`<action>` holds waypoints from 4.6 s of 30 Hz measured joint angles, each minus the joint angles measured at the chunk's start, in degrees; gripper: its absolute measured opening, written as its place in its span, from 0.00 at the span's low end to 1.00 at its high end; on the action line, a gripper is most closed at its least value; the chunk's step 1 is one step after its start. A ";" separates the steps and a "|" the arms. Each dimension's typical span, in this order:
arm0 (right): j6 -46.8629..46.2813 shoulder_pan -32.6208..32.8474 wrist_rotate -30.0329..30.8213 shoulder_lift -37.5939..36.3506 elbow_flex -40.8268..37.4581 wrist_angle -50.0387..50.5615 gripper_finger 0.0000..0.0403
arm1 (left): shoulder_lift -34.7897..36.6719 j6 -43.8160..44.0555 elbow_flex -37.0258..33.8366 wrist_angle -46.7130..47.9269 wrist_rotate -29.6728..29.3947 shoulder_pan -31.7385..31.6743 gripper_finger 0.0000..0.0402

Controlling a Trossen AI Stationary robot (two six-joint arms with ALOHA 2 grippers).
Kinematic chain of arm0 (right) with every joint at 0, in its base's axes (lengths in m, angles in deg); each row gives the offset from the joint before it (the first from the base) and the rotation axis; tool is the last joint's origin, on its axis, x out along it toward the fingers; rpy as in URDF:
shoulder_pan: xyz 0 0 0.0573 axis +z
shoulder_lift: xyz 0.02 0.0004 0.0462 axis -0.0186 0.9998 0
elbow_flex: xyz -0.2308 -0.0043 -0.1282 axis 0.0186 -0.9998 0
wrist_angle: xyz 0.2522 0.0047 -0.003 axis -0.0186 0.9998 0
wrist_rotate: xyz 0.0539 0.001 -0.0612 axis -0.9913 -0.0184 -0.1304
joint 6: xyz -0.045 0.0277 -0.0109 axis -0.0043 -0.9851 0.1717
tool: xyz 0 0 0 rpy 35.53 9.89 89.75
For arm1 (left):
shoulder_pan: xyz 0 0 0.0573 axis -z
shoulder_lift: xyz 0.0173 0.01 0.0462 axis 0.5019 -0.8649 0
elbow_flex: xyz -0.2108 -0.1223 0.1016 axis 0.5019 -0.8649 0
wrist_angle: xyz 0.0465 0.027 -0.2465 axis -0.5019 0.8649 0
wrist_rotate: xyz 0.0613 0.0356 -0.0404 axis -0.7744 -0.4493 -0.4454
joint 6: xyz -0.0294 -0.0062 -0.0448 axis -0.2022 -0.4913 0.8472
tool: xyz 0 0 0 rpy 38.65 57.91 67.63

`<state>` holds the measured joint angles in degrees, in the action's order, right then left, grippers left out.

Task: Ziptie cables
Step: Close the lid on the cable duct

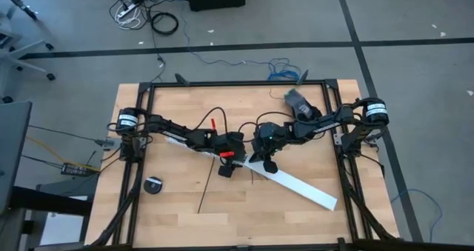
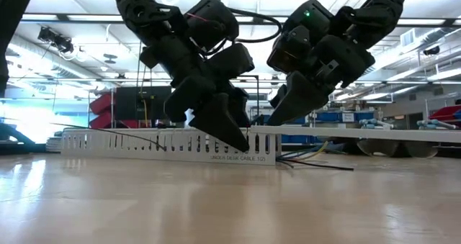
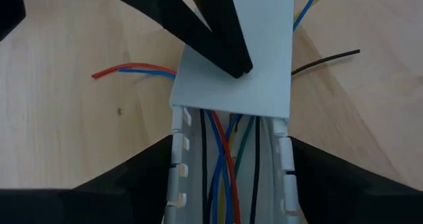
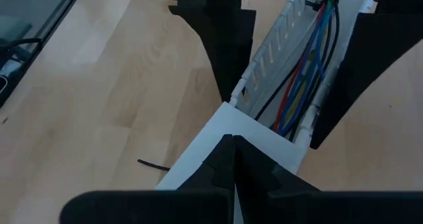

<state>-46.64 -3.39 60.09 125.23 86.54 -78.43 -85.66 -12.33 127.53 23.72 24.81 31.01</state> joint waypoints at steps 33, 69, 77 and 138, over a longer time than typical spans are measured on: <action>-0.74 -0.92 -3.49 0.04 -0.09 0.14 0.00 | -0.07 -0.02 0.02 -0.74 1.84 0.07 0.56; -0.63 -2.78 -13.24 0.33 -0.15 -1.78 0.00 | -0.17 -4.38 -0.02 -4.20 4.43 0.81 0.56; -1.10 -2.75 -13.73 0.33 -0.09 -1.86 0.00 | -0.17 -4.40 -0.04 -5.40 5.55 1.27 0.56; -3.21 -2.40 -12.38 0.33 -0.02 1.07 0.00 | 1.84 -7.02 0.13 3.18 -5.03 2.12 0.72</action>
<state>-49.84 -5.79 47.71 125.56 86.51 -77.36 -83.82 -19.35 127.66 26.90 19.78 33.13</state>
